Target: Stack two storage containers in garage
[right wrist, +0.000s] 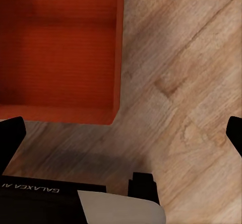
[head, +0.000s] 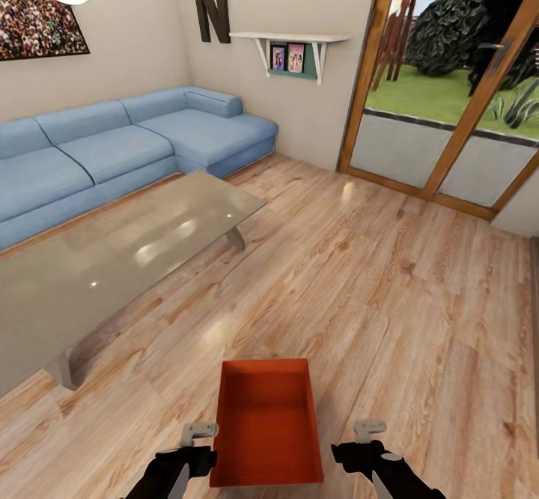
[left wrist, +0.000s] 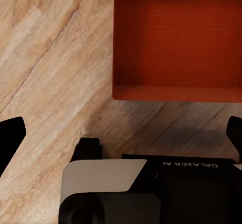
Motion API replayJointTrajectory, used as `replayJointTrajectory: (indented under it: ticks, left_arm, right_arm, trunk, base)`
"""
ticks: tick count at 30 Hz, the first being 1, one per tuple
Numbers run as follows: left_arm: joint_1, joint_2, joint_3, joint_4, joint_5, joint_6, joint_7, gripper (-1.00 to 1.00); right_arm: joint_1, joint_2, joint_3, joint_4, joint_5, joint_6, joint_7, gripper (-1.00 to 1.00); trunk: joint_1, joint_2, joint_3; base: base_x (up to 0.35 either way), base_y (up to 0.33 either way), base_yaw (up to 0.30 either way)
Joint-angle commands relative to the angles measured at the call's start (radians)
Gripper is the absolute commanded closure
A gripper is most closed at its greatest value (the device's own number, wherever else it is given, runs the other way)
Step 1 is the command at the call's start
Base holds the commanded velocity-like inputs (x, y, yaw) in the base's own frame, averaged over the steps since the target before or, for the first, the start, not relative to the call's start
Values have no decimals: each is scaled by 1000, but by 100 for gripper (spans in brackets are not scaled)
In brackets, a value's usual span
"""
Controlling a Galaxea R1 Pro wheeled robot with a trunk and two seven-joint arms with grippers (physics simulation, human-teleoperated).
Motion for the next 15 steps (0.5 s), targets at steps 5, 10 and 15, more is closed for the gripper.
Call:
replayJointTrajectory:
  ticks: [5, 10, 15]
  left_arm:
    - [0, 0, -1, -2, 6, 4, 7, -100]
    - [0, 0, -1, -3, 6, 2, 7, -100]
    - [0, 0, -1, -3, 6, 2, 7, -100]
  right_arm:
    - [0, -1, 6, -2, -4, 6, 1, -100]
    - [0, -1, 6, -2, -5, 6, 1, -100]
    - [0, -1, 6, -2, -6, 6, 2, -100]
  trunk:
    - [19, -36, -17]
    - [38, -71, -32]
    - [58, -106, -48]
  base:
    - [0, 0, 60]
    - [0, 0, 5]
    - [0, 0, 0]
